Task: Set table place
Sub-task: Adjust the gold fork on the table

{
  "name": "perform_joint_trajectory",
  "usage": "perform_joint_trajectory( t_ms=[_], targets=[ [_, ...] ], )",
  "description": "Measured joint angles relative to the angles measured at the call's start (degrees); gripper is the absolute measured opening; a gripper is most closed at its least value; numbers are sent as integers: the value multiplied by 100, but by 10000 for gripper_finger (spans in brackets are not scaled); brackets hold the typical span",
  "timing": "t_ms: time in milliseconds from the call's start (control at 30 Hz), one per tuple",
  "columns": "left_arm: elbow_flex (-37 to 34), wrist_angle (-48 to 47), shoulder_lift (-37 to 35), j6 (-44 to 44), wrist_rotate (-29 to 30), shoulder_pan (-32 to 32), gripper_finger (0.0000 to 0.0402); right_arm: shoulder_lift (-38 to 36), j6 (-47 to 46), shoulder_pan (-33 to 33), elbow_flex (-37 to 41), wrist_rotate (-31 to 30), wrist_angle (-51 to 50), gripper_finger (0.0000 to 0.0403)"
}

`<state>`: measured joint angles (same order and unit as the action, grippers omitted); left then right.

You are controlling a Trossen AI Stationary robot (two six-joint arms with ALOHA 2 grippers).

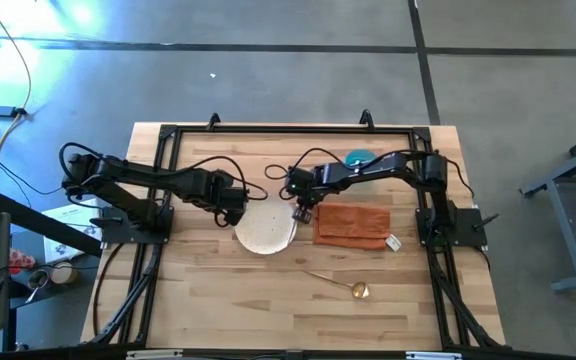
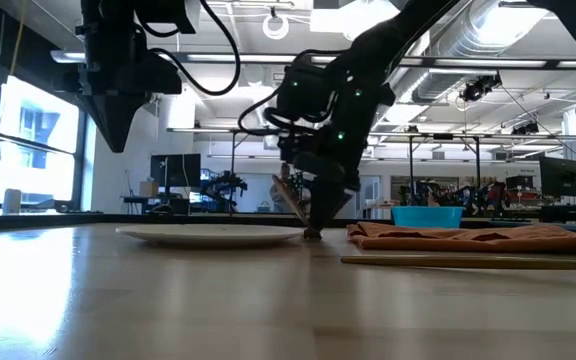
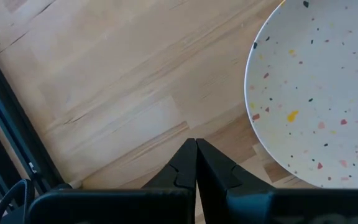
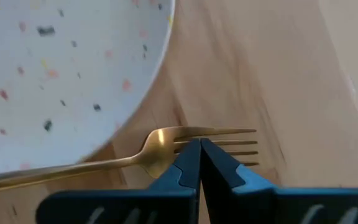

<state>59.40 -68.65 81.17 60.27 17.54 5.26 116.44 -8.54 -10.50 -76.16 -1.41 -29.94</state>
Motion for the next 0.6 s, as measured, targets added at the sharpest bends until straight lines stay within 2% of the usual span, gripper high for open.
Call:
perform_joint_trajectory(
  t_ms=[267,600],
  targets=[
    [0,-3,0,0,-2,0,0,-70,564,0,9,-204,-400,0],
    [0,8,0,21,-2,0,0,-168,1158,179,26,-414,-371,0]
  ],
)
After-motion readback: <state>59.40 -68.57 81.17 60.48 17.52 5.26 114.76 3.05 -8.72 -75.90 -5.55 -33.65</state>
